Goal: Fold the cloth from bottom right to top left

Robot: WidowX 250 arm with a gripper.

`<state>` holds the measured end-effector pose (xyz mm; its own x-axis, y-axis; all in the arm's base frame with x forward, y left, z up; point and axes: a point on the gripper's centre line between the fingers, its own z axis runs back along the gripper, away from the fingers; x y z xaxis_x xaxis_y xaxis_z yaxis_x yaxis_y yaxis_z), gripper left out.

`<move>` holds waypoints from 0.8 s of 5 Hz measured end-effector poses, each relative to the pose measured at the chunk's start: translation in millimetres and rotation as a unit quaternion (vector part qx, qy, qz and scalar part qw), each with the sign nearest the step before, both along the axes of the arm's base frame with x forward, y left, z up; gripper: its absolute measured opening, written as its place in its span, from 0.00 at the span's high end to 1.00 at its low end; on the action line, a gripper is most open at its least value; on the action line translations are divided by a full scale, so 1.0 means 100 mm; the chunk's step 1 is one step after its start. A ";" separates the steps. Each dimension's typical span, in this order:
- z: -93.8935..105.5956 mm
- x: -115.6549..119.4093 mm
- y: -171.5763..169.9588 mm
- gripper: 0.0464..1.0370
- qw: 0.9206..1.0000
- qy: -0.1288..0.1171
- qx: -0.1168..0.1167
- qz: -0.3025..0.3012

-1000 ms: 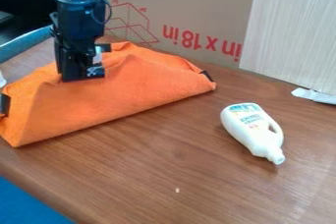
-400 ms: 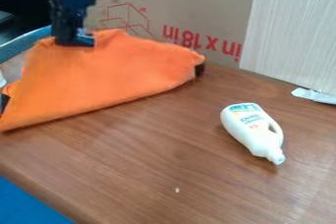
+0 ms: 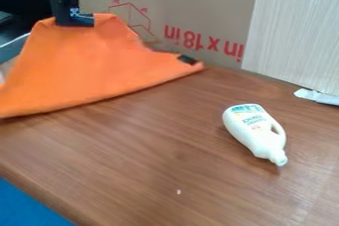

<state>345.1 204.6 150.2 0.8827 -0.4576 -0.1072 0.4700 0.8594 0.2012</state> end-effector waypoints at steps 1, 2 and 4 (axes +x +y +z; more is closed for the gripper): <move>-0.02 0.12 0.10 0.99 1.000 0.001 -0.001 -0.002; -0.05 0.23 0.18 0.99 1.000 -0.002 -0.003 -0.007; -0.05 0.31 0.34 0.83 1.000 -0.001 -0.005 0.010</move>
